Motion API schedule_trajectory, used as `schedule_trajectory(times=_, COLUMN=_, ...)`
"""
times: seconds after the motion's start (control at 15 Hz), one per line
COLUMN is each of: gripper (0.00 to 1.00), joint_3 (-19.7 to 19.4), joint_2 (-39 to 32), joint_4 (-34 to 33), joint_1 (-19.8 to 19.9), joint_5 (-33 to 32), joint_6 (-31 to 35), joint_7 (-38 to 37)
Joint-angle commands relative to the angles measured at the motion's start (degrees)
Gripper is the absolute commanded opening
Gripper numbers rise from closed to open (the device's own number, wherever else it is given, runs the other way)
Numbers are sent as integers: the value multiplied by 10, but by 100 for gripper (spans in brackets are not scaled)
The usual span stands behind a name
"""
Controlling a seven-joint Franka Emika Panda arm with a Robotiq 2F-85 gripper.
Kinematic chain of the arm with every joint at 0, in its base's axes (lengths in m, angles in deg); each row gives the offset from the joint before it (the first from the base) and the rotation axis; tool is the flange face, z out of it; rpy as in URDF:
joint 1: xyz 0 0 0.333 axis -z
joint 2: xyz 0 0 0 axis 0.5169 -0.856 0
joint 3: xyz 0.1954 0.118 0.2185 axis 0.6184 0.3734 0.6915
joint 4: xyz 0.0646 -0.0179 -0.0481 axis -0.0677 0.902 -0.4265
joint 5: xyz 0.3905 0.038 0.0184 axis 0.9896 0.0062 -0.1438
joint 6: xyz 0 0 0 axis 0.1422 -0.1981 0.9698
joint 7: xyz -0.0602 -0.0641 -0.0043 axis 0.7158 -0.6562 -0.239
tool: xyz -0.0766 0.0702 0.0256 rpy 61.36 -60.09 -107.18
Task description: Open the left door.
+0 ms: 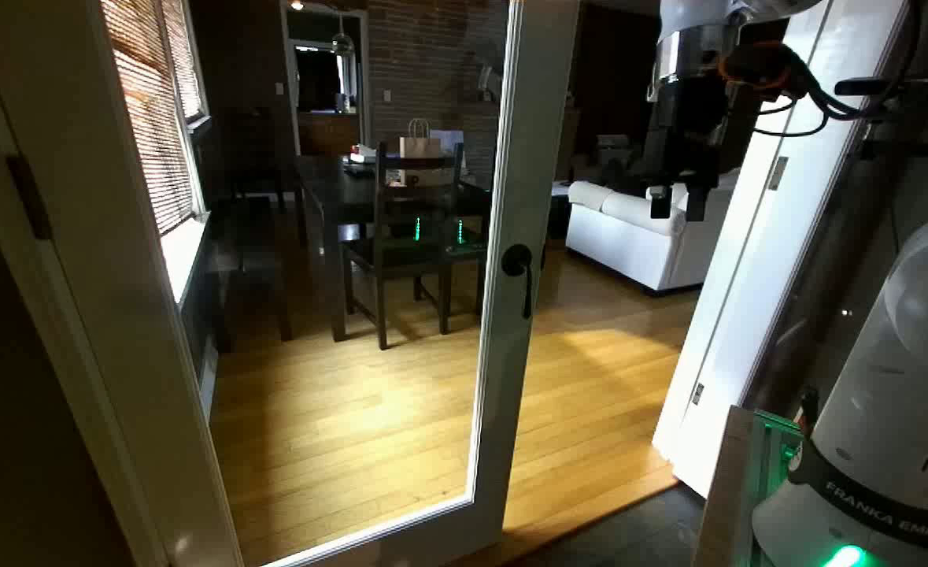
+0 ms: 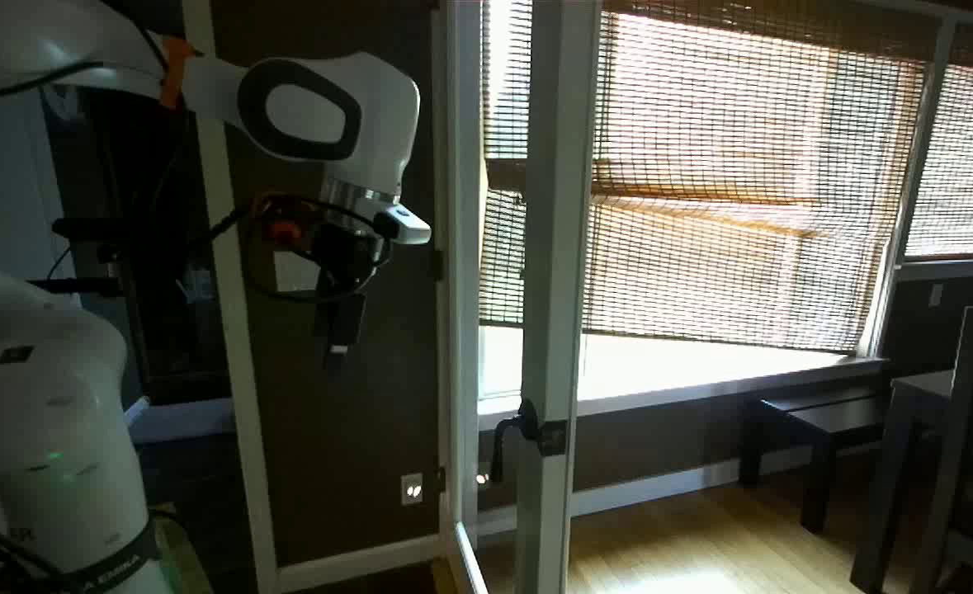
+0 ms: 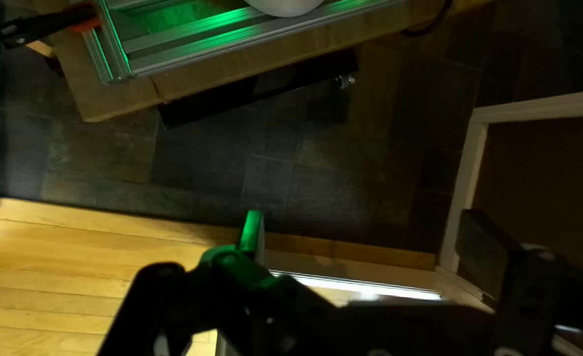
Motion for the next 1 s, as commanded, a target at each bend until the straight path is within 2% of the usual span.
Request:
schedule_trajectory(times=0.0, gripper=100, joint_3=5, joint_2=-1, joint_4=-1, joint_1=7, joint_5=3, joint_6=-1, joint_7=4)
schedule_trajectory(times=0.53, gripper=100, joint_3=5, joint_2=-1, joint_4=-1, joint_1=7, joint_5=3, joint_6=-1, joint_7=4)
schedule_trajectory(times=0.93, gripper=100, joint_3=-60, joint_2=-64, joint_4=-91, joint_1=-42, joint_5=67, joint_6=-4, joint_7=154)
